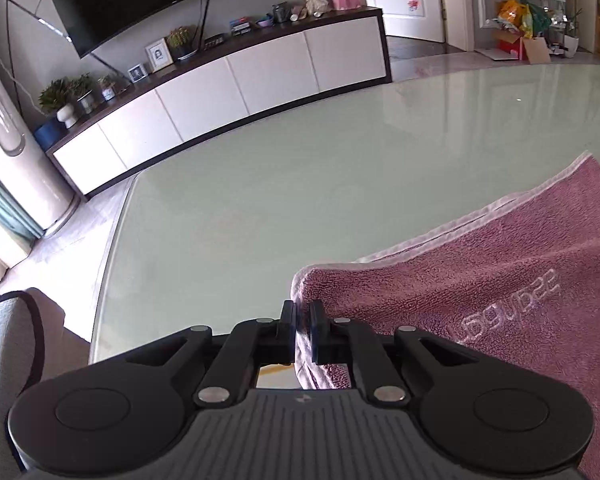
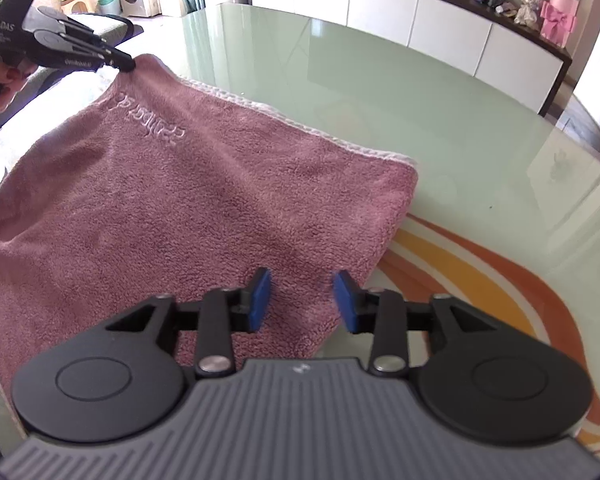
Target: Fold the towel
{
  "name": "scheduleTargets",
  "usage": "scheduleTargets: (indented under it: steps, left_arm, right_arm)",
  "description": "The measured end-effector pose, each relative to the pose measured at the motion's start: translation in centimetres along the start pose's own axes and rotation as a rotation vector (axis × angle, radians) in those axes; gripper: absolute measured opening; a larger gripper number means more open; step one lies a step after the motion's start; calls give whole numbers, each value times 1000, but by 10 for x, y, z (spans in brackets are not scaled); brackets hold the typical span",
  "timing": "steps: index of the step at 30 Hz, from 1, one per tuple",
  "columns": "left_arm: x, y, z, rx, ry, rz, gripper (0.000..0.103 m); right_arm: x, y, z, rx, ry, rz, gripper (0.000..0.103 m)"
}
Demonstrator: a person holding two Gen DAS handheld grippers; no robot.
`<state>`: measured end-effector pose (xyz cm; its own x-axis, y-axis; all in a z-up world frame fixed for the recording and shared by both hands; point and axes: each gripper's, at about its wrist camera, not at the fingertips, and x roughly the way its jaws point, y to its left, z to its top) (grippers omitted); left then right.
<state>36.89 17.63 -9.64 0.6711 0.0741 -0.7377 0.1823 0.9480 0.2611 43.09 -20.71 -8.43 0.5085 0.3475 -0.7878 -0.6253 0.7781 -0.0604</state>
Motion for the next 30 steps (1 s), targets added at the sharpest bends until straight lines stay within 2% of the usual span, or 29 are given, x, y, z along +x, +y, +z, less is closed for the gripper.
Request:
scheduleTargets:
  steps: [5,9,12,15,19,21,23,26,30]
  left_arm:
    - [-17,10,2,-53,-45,12,8]
    - [-29,22,3,-108,-71,18,8]
    - [-18,23,1,-104,-24,25,9]
    - [-5,21,-4,-93,27,40,10]
    - [17,18,-13,-84,110,63,15]
    - [13,15,-16,-49,94,96,23]
    - [5,17,-19,-42,88,126,23]
    - [-21,26,-32,-77,74,86,23]
    - [-73,26,-70,-103,25,-77,22]
  right_arm:
    - [-4,-9,4,31,-74,-35,70]
    - [-1,-18,11,86,-132,-28,55]
    - [11,-22,24,122,-140,-1,40]
    - [31,-24,38,143,-135,9,35]
    - [57,-30,48,159,-97,-28,35]
    - [60,-30,49,157,-86,-37,35]
    - [59,-28,50,149,-77,-55,35]
    - [50,-24,42,153,-91,-68,35]
    - [19,-9,21,192,-126,-17,37]
